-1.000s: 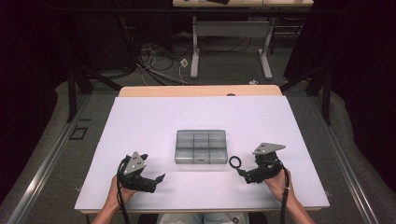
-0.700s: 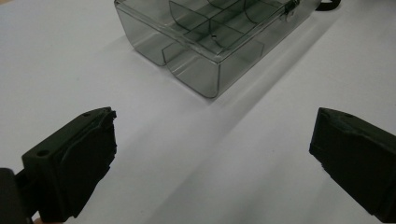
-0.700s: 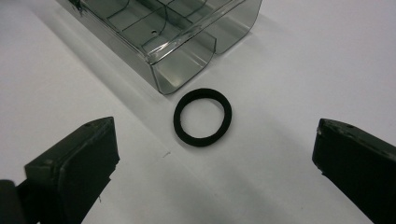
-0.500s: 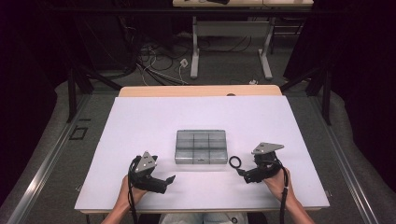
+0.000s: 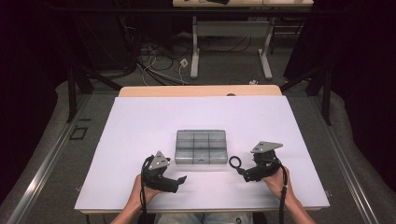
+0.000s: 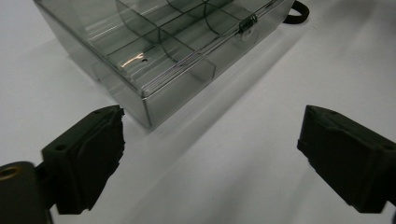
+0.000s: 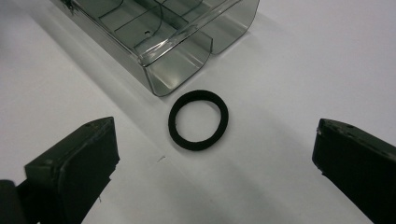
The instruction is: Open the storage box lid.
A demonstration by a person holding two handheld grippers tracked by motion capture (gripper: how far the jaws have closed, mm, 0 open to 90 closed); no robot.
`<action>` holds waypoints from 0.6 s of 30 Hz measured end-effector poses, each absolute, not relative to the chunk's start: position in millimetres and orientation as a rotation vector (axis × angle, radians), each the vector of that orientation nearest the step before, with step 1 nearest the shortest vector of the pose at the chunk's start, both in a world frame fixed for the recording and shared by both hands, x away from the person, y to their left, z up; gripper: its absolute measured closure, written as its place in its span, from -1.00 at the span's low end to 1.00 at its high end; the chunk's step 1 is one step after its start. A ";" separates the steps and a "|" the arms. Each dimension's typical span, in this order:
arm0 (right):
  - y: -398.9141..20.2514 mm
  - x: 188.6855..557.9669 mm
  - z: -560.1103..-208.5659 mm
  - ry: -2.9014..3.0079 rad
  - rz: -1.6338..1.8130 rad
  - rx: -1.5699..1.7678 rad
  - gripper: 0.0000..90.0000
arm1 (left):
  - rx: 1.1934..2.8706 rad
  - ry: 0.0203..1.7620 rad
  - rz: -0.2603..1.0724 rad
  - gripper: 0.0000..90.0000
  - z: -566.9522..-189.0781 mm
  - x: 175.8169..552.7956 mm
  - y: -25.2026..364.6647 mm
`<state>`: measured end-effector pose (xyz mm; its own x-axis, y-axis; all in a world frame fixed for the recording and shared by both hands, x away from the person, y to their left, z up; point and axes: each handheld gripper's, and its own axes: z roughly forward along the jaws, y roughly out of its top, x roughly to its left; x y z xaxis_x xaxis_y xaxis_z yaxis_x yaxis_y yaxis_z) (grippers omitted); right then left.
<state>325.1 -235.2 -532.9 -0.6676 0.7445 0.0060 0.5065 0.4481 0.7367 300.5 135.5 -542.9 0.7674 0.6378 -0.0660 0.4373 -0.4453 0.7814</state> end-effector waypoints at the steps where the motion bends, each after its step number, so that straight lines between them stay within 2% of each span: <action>1: -235.2 325.1 -532.9 2.385 1.052 1.069 -1.00 | 2.112 0.803 0.292 -0.79 -542.6 299.8 133.1; 2: -235.1 325.0 -532.4 2.384 1.059 1.078 -1.00 | 2.116 0.794 0.289 -0.67 -541.9 299.0 129.4; 5: -234.4 325.2 -532.2 2.373 1.072 1.066 -1.00 | 2.116 0.794 0.282 -0.61 -542.7 298.5 124.4; 11: -232.4 324.3 -530.4 2.379 1.065 1.051 -1.00 | 2.107 0.821 0.264 -0.35 -544.3 298.3 109.7; 16: -232.4 324.3 -530.4 2.380 1.065 1.049 -1.00 | 2.107 0.821 0.264 -0.35 -544.3 298.3 109.7; 17: -232.4 324.3 -530.4 2.380 1.065 1.049 -1.00 | 2.070 0.877 0.221 -0.35 -552.1 301.7 88.0; 18: -232.4 324.3 -530.4 2.380 1.065 1.049 -1.00 | 2.070 0.877 0.221 0.03 -552.1 301.7 88.0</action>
<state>324.3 -232.4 -530.4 -0.6746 0.7381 -0.0005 0.4915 0.4498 0.7457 301.7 88.0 -552.1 0.7377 0.6576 -0.1530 0.5064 -0.3890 0.7696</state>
